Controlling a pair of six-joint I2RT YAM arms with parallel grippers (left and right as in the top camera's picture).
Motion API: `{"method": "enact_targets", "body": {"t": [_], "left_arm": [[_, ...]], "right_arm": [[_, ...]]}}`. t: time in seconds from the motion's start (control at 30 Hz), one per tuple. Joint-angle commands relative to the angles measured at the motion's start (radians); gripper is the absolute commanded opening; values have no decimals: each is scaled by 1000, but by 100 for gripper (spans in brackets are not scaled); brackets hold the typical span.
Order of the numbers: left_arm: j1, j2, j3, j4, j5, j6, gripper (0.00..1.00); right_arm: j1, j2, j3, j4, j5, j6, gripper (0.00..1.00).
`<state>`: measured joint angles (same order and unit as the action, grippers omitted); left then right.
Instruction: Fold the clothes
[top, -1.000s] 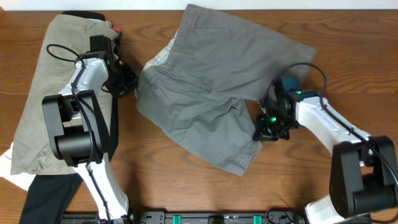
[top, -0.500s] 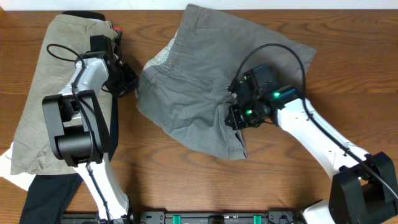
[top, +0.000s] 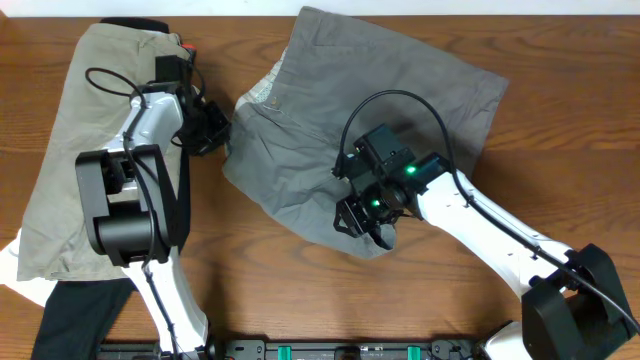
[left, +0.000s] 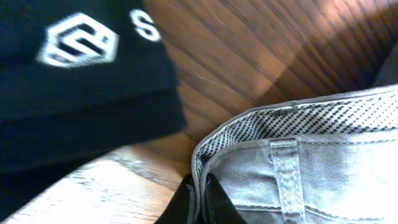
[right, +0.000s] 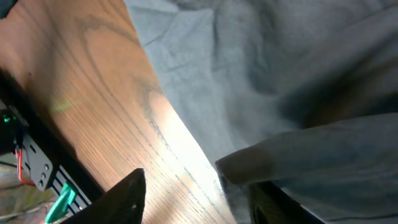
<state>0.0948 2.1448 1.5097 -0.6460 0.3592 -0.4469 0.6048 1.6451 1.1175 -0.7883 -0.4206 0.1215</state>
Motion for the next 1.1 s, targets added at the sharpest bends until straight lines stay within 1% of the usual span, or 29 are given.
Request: {"method": "enact_targets", "body": {"t": [0.0, 0.13, 0.23, 0.37, 0.57, 0.67, 0.8, 1.0, 1.07], "left_arm": [[-6, -10, 3, -1, -5, 10, 6], [-6, -10, 3, 0, -5, 29, 6], [-6, -10, 3, 1, -5, 29, 6], [-6, -10, 3, 4, -5, 29, 6], [-6, -10, 3, 3, -5, 36, 6], [-6, -10, 3, 3, -5, 36, 6], [-6, -10, 3, 3, -5, 36, 6], [-6, -10, 3, 0, -5, 36, 6], [-6, -10, 4, 0, -5, 36, 6]], "right_arm": [[-30, -6, 30, -29, 13, -3, 54], [-77, -32, 68, -138, 37, -4, 53], [-85, -37, 60, -220, 90, -26, 50], [-59, -36, 4, -245, 96, -28, 49], [-28, -36, -127, -245, 122, 69, 45], [-27, -36, -181, -205, 125, 102, 45], [-11, -36, -247, -82, 125, 146, 43], [34, -36, -350, 82, 117, 239, 40], [45, -36, -374, 125, 117, 270, 36]]}}
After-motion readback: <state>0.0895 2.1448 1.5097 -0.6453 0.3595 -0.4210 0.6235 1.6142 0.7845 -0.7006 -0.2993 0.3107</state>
